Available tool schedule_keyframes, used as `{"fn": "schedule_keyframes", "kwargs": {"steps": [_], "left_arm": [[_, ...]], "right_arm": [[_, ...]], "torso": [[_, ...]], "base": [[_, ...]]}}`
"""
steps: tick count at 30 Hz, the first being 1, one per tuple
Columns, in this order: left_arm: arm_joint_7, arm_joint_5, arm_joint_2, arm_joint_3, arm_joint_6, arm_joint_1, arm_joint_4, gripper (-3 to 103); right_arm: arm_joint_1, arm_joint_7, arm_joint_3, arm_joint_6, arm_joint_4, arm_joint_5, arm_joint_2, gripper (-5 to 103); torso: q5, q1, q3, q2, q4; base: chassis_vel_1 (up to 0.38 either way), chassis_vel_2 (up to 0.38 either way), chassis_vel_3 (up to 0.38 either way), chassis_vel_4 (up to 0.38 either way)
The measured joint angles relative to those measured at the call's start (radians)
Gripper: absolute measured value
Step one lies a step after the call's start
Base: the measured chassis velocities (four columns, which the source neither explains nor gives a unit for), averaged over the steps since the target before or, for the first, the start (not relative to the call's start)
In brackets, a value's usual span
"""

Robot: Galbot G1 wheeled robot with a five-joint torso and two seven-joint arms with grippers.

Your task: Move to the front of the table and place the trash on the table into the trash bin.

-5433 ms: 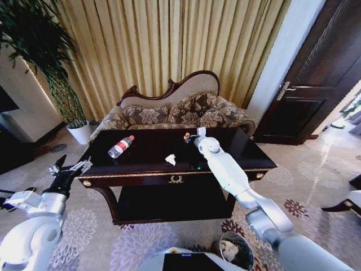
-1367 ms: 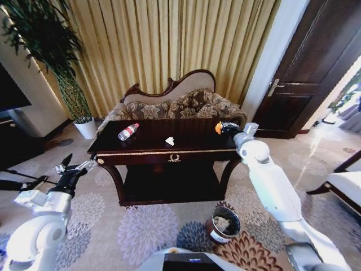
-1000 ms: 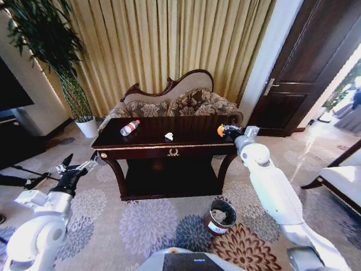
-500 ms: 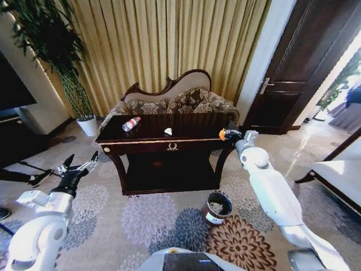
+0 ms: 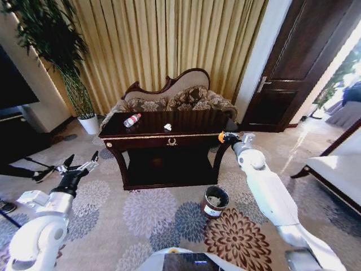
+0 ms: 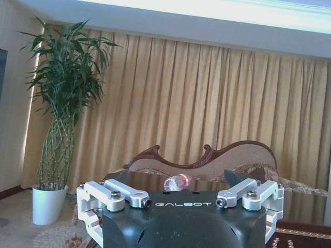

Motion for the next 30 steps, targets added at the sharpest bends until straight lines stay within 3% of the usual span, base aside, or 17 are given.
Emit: {"fn": "schedule_keyframes", "kwargs": {"steps": [8,14,30], "left_arm": [[0.003,0.000,0.000,-0.007,0.000,0.004,0.002,100],[0.004,-0.004,0.006,-0.020,-0.003,0.006,0.011,100],[0.007,-0.016,0.002,-0.028,-0.013,0.002,0.015,100]], "right_arm": [[-0.019,0.000,-0.001,0.020,-0.051,-0.050,0.029,0],[-0.025,0.000,0.000,0.088,-0.249,-0.175,0.064,0],[-0.022,0.000,0.005,0.146,-0.599,-0.273,0.132,0]], "torso": [[0.0000,0.000,0.000,0.000,0.0001],[0.0002,0.000,0.000,0.000,0.0001],[0.0002,0.000,0.000,0.000,-0.0001]], "base": [[0.000,0.000,0.000,0.000],[0.000,0.000,0.000,0.000],[0.000,0.000,0.000,0.000]]}}
